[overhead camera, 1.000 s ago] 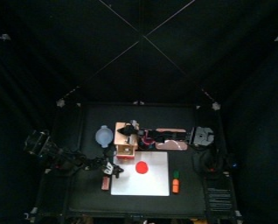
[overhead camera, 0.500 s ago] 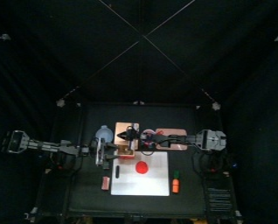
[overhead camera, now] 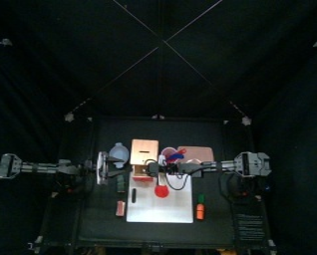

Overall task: Get the cutter from the drawer then cut the dough then place the extra dough in the bowl
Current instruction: Place the cutter on the board

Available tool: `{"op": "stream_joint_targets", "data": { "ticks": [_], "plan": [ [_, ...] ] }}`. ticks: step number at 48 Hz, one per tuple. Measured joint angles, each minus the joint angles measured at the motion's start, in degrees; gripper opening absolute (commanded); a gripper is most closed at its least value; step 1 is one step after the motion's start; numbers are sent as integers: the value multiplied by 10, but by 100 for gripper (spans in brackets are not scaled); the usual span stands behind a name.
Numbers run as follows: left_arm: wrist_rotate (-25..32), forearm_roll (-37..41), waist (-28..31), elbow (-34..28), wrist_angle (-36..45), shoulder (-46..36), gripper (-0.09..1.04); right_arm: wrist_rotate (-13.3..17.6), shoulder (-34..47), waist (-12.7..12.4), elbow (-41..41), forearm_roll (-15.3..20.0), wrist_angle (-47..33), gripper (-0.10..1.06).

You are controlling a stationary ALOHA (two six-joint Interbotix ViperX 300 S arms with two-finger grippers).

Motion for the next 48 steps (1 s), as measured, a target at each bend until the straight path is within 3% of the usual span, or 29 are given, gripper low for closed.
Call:
{"op": "stream_joint_targets", "data": {
  "ticks": [34,48],
  "plan": [
    [-1,0,2,16,0,0,85,0,54,-14,-35,-54,26,67],
    [-3,-1,2,16,0,0,85,1,73,-12,-52,-57,41,66]
  ]
}}
